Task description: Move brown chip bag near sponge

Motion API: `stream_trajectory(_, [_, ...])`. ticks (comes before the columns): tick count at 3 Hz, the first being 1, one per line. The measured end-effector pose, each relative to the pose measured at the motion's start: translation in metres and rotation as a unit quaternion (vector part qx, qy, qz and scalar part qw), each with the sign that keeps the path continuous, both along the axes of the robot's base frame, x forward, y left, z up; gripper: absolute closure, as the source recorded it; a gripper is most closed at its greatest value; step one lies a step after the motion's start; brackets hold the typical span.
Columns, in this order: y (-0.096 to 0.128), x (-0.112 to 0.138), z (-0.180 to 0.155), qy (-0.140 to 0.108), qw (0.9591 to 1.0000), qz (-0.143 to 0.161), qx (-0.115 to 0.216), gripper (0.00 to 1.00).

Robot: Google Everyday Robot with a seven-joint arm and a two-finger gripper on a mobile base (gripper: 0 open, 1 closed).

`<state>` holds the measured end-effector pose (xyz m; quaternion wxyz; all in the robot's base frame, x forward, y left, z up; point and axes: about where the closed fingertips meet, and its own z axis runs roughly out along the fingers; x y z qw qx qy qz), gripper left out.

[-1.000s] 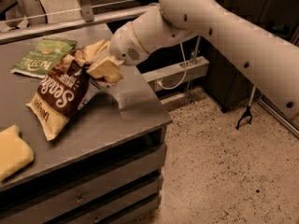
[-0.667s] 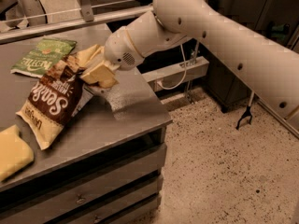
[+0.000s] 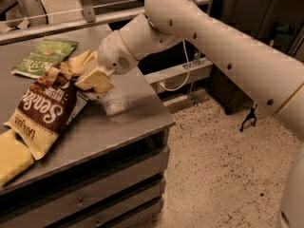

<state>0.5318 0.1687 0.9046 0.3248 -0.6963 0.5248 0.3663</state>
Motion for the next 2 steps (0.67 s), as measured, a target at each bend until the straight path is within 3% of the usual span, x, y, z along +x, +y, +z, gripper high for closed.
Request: stream_trajectory(2, [-0.0032,0.0017,-0.0039,-0.009,0.9998,0.011,-0.013,0.15])
